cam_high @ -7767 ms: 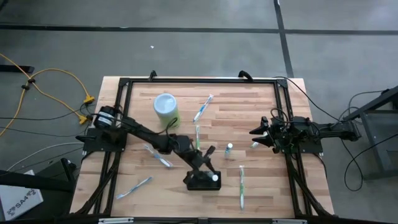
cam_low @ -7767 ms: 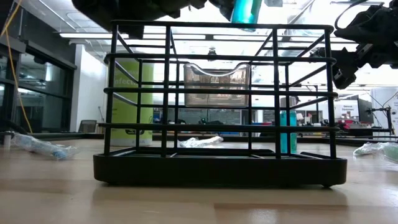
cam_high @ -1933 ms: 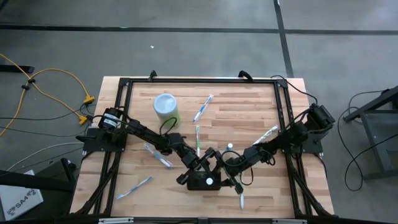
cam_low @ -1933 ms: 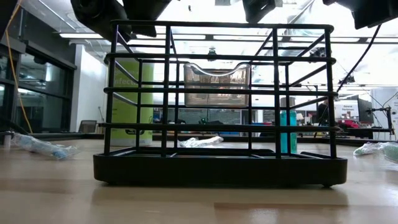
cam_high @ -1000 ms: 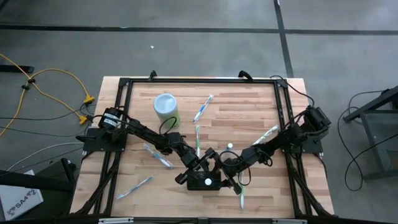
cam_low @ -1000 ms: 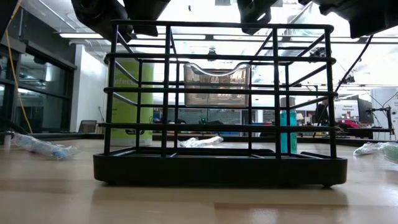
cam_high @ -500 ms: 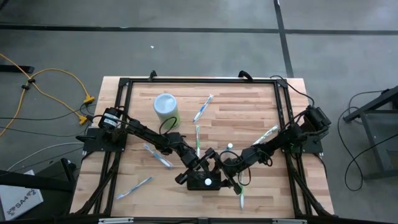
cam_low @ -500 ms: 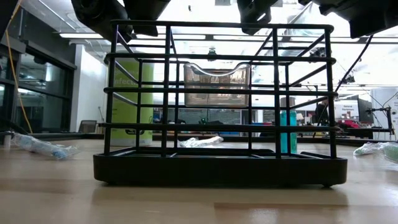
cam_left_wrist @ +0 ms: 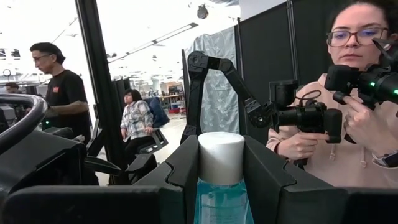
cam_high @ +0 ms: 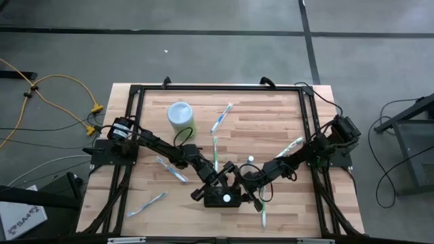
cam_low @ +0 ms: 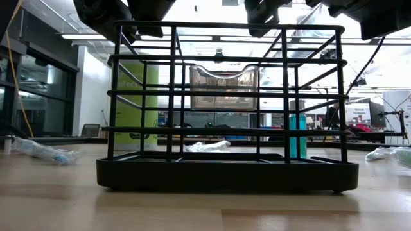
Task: Pick & Place toothbrushing station
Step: Put the bottom mouthwash into the mesh organizer
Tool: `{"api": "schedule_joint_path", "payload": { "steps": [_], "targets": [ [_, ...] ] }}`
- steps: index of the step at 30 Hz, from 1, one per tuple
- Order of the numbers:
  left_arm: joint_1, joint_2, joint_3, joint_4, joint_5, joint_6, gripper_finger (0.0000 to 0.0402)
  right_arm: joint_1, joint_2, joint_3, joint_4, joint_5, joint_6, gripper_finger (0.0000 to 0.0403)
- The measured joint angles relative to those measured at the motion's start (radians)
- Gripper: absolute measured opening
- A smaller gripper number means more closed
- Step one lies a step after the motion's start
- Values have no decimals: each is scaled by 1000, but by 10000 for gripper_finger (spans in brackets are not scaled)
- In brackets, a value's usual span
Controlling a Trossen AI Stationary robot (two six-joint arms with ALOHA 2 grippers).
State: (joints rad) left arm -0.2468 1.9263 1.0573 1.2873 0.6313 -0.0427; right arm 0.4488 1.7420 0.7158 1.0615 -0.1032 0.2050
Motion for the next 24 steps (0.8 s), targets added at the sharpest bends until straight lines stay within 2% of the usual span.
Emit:
{"api": "schedule_joint_path", "payload": {
  "steps": [7,24],
  "targets": [
    [0,0,0,1,1,-4,90,0,0,0,0,-6,-6,82],
    [0,0,0,0,0,-7,108,0,0,0,-3,-12,-7,79]
  ]
}}
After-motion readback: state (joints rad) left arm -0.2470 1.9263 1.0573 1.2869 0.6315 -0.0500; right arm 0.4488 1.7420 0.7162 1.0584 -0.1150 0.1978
